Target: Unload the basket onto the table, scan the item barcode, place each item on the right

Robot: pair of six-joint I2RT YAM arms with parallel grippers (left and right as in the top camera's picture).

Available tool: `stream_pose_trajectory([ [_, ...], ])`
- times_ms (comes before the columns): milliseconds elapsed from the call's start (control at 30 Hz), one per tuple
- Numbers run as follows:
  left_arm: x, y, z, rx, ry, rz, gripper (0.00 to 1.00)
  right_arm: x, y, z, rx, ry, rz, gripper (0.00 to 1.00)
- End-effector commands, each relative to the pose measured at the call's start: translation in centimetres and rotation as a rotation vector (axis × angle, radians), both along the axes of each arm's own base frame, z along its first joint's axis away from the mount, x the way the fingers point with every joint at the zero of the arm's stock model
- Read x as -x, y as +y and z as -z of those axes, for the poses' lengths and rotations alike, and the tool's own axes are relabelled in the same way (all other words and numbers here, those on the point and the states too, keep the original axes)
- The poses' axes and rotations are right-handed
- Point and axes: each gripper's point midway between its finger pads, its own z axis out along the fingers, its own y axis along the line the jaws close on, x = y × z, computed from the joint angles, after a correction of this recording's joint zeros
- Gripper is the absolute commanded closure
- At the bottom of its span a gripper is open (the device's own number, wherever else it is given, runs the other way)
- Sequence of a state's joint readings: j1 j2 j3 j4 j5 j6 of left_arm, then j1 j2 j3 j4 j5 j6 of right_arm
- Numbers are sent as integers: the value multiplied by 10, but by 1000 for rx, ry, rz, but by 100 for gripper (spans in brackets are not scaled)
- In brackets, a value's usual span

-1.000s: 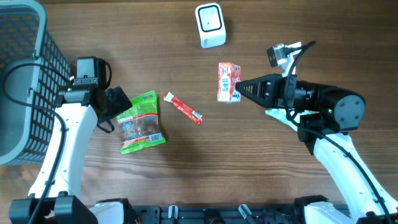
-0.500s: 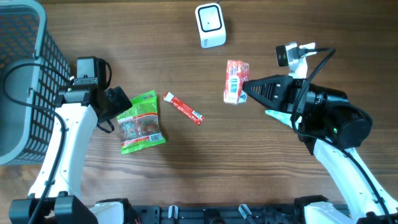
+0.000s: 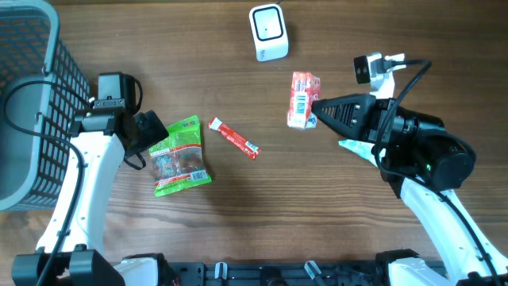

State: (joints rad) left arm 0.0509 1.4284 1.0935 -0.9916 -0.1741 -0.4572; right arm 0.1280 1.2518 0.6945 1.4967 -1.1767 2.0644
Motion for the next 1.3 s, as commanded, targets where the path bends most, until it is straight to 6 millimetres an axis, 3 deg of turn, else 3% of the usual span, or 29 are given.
stream_pose_trajectory([
  [0,-3,1,-5,-1,-16,4,0,1,-2,-10,-22,-44,27,96],
  [100,-3,1,-5,-1,-16,4,0,-20,0,8,21,23,63,96],
  [167,-3,1,-5,-1,-16,4,0,-47,1,35,71,114,132,96],
  [233,-3,1,-5,-1,-16,4,0,-73,-1,69,137,210,225,96],
  [300,-3,1,-5,-1,-16,4,0,-94,-7,117,258,290,339,96],
  [433,-3,1,-5,-1,-16,4,0,-101,-20,183,530,222,455,96],
  [600,-3,1,-5,-1,-16,4,0,-91,-48,251,854,239,527,96],
  [800,-3,1,-5,-1,-16,4,0,-84,-76,284,1046,306,604,96],
  [1000,-3,1,-5,-1,-16,4,0,-68,-123,317,1369,306,673,96],
  [1267,-3,1,-5,-1,-16,4,0,-43,-127,332,1468,322,561,96],
])
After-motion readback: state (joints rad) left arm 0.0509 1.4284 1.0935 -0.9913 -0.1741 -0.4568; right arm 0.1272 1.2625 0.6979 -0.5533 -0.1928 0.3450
